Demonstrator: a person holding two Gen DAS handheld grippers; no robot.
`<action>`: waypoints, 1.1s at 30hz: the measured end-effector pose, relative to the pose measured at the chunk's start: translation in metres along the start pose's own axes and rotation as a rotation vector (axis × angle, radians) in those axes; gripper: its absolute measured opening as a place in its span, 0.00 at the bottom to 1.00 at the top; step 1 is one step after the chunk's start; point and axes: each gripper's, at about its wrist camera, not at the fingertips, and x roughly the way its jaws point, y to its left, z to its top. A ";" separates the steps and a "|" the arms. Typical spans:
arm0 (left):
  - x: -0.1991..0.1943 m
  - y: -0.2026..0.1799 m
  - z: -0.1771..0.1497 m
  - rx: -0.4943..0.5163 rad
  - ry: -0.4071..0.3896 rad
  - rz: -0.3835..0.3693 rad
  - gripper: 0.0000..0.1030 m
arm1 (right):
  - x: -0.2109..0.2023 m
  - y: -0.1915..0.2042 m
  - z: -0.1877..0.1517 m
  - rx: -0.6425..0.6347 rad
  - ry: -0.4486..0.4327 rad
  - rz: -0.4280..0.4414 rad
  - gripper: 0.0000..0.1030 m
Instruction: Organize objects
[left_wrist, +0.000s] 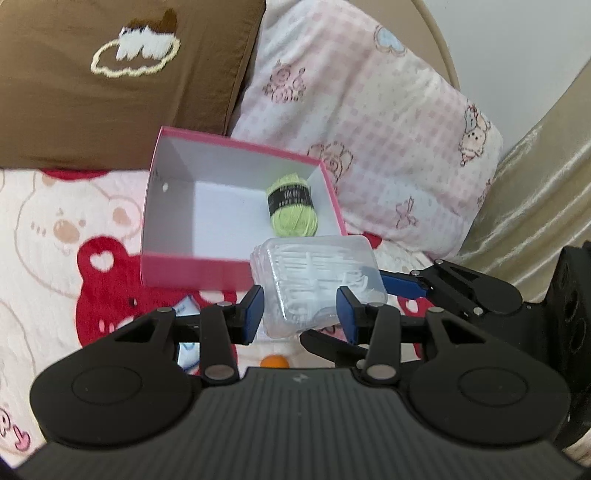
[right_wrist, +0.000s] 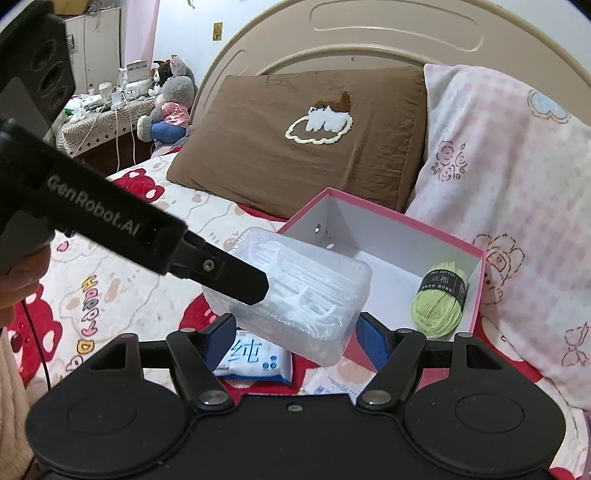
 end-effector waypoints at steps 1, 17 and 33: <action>0.001 0.001 0.005 -0.009 -0.002 -0.003 0.40 | 0.002 -0.003 0.006 0.000 0.006 0.003 0.74; 0.082 0.023 0.063 -0.041 -0.004 0.071 0.40 | 0.068 -0.060 0.050 0.047 0.090 0.055 0.71; 0.210 0.066 0.091 -0.086 0.136 0.126 0.40 | 0.188 -0.131 0.027 0.261 0.192 0.062 0.71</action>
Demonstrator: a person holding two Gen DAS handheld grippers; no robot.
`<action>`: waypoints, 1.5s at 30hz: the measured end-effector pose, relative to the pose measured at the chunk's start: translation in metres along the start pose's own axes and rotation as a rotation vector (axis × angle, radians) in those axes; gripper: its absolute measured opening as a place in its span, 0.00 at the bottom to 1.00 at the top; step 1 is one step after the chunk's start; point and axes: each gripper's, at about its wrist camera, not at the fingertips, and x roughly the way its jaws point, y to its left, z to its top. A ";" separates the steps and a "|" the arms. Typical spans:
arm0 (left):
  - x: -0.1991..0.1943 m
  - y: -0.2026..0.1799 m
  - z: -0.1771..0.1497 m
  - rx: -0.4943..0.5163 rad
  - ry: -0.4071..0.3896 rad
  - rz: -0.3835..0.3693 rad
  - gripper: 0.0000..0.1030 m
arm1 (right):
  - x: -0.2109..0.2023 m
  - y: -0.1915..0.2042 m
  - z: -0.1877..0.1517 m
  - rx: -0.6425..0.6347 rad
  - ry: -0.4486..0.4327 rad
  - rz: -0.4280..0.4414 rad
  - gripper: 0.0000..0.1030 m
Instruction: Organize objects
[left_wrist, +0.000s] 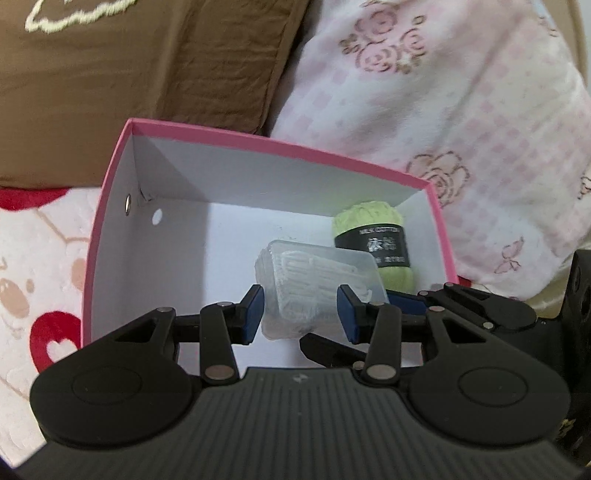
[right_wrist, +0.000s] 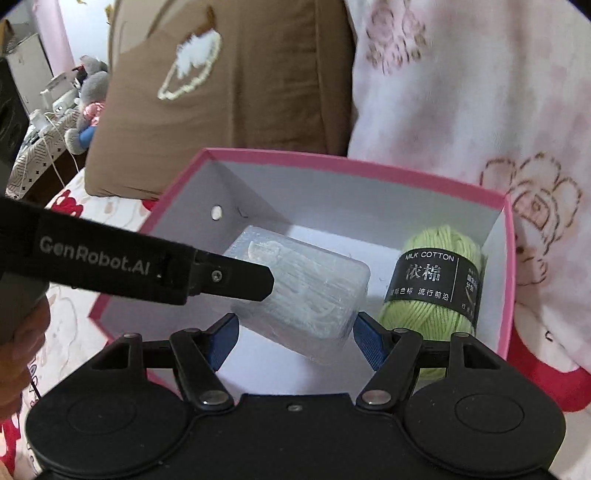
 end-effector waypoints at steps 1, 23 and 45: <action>0.003 0.001 0.001 -0.001 0.003 0.001 0.40 | 0.005 -0.001 0.003 -0.007 0.014 0.003 0.71; 0.066 0.017 0.005 -0.118 0.149 0.082 0.38 | 0.055 -0.028 0.010 0.001 0.171 0.014 0.60; 0.073 -0.009 -0.001 -0.052 0.049 0.172 0.34 | -0.015 -0.035 -0.026 -0.198 0.032 0.091 0.51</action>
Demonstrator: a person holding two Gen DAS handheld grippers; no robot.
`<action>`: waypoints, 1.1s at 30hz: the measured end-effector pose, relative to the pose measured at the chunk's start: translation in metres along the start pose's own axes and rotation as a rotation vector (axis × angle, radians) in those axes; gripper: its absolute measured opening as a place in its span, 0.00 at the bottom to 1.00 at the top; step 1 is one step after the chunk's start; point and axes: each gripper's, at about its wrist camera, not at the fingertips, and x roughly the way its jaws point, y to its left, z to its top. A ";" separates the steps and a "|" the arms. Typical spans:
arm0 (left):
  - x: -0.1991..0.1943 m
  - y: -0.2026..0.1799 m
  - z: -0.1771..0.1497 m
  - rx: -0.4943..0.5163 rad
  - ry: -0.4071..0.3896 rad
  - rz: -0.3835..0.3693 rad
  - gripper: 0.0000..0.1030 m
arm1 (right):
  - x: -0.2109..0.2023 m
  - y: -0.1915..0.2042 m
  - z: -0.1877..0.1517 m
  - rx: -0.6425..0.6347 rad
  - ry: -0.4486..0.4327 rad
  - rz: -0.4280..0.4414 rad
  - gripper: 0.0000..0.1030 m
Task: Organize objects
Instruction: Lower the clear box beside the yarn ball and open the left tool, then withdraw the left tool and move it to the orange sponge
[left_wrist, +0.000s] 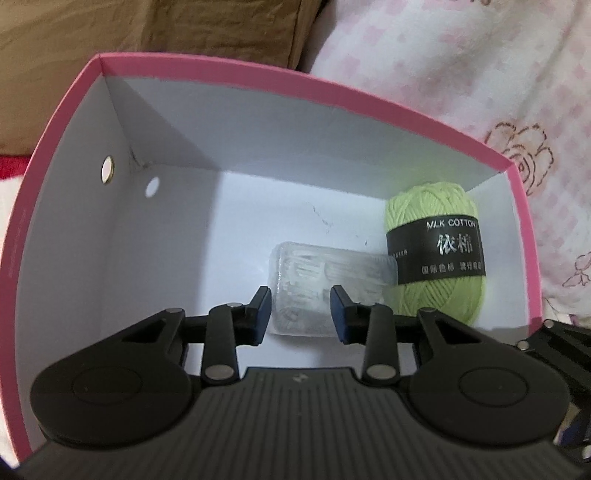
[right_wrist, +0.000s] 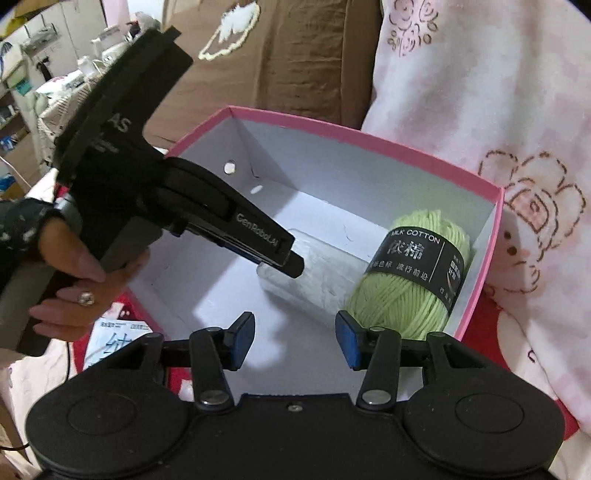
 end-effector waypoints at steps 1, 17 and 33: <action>0.000 0.001 -0.001 -0.003 -0.006 -0.002 0.34 | 0.000 0.001 0.000 -0.003 -0.012 0.008 0.51; -0.114 -0.013 -0.033 0.100 -0.072 -0.068 0.40 | -0.071 0.029 -0.015 0.109 -0.076 -0.061 0.53; -0.219 0.020 -0.109 0.112 0.017 -0.082 0.40 | -0.118 0.115 -0.031 0.142 -0.060 -0.028 0.53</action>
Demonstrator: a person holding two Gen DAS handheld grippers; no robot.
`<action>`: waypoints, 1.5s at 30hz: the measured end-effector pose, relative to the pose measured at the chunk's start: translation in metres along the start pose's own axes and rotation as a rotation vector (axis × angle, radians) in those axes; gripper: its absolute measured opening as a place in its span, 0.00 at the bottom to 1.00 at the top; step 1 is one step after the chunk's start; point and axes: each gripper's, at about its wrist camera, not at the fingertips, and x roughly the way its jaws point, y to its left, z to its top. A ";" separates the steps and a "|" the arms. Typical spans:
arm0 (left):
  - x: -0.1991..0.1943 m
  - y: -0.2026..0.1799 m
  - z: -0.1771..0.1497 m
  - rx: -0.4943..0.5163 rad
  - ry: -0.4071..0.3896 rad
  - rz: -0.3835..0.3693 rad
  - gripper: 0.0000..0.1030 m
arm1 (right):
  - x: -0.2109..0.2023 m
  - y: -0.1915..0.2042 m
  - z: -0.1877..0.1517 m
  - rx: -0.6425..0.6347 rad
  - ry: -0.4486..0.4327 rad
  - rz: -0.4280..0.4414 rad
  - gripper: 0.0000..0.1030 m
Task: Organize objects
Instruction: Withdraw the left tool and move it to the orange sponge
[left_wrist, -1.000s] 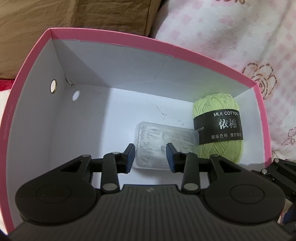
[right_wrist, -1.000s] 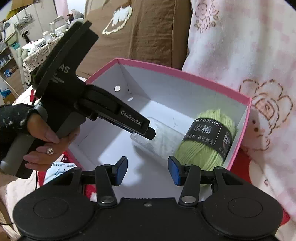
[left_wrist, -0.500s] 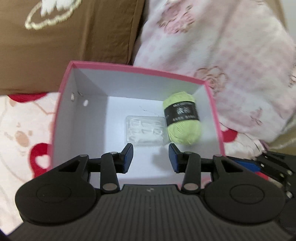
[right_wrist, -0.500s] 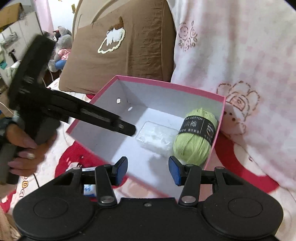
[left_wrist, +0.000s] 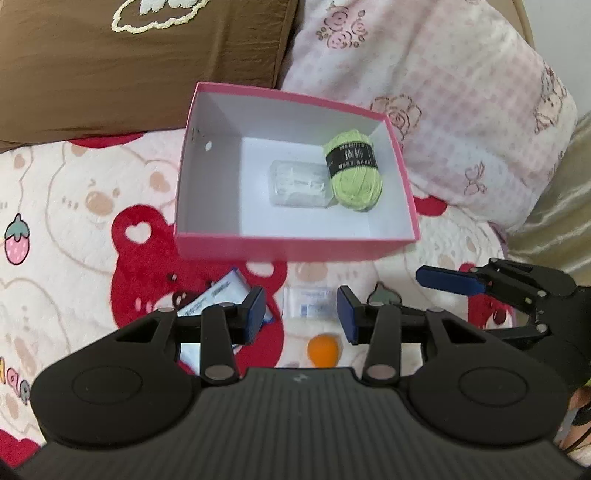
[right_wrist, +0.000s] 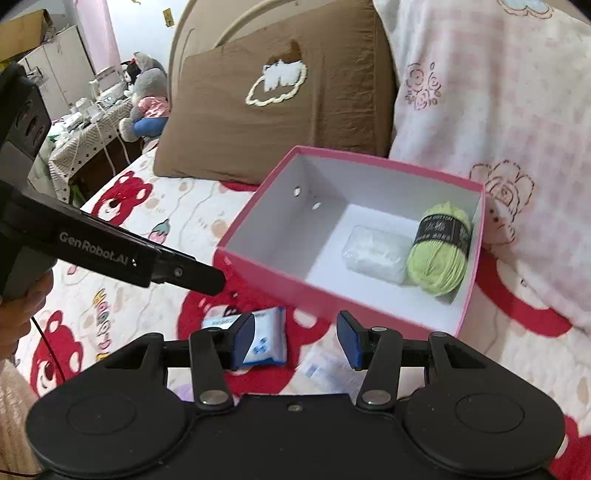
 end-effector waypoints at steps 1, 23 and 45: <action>-0.001 -0.001 -0.005 0.007 0.007 -0.003 0.40 | -0.003 0.002 -0.004 0.011 0.002 0.003 0.53; 0.028 -0.006 -0.087 0.054 0.040 -0.107 0.49 | -0.013 0.046 -0.081 -0.089 0.015 -0.068 0.73; 0.093 0.011 -0.111 -0.002 -0.016 -0.177 0.57 | 0.061 0.036 -0.130 -0.152 -0.096 -0.202 0.77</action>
